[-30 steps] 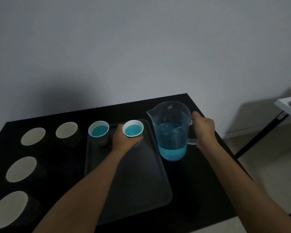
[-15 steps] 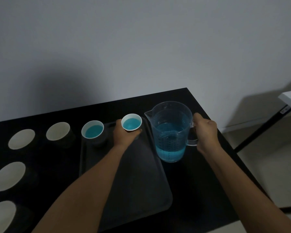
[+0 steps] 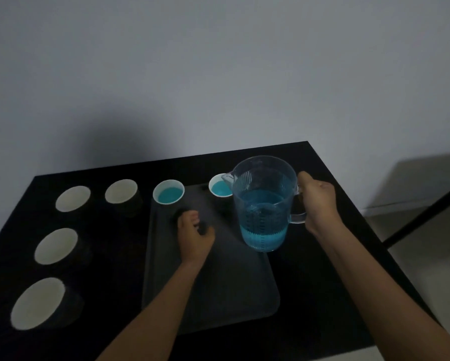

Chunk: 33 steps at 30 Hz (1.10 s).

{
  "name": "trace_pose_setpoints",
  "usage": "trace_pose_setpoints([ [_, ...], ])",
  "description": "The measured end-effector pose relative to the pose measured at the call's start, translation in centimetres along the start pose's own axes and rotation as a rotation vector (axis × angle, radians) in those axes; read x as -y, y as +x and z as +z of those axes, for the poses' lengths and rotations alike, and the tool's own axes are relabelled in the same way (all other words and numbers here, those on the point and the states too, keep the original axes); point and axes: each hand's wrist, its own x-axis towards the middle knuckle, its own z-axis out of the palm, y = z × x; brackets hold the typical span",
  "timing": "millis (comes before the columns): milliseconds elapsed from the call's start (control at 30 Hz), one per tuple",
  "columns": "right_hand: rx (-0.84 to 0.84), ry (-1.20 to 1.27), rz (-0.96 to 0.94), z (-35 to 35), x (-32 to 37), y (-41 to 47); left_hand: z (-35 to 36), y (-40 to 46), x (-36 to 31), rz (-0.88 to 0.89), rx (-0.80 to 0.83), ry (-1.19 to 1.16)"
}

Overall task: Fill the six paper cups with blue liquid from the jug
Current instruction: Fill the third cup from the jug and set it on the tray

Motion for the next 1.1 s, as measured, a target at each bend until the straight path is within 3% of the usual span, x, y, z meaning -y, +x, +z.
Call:
trace_pose_setpoints([
  [133,0.074,-0.023,0.019,2.1,-0.1,-1.3,-4.5,0.5,-0.1,0.071,-0.175,0.023],
  [367,0.182,-0.046,0.008,6.6,-1.1,-3.9,-12.1,4.0,1.9,-0.139,-0.390,0.039],
  [733,0.190,-0.071,-0.005,10.2,-3.2,-4.2,-13.5,10.4,4.5,-0.313,-0.187,-0.087],
  [1100,0.185,-0.102,0.007,11.1,-4.4,-3.7,-12.9,14.5,5.0,-0.269,-0.178,-0.055],
])
